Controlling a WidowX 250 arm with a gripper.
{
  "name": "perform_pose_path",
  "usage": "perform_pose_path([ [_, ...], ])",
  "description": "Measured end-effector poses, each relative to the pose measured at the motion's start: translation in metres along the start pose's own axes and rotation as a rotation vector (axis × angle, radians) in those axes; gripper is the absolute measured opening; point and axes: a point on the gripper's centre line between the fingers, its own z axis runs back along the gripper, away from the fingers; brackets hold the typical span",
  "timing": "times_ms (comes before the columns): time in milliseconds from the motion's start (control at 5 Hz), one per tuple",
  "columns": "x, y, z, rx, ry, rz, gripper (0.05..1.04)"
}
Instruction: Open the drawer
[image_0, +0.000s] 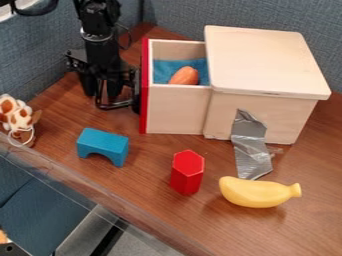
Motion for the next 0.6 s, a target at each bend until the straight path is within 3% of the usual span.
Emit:
perform_pose_path([
  [200,-0.001,-0.002,0.001,-0.012,0.005,-0.008,0.993],
  [600,0.009,-0.012,0.015,-0.062,0.020,-0.087,0.999],
])
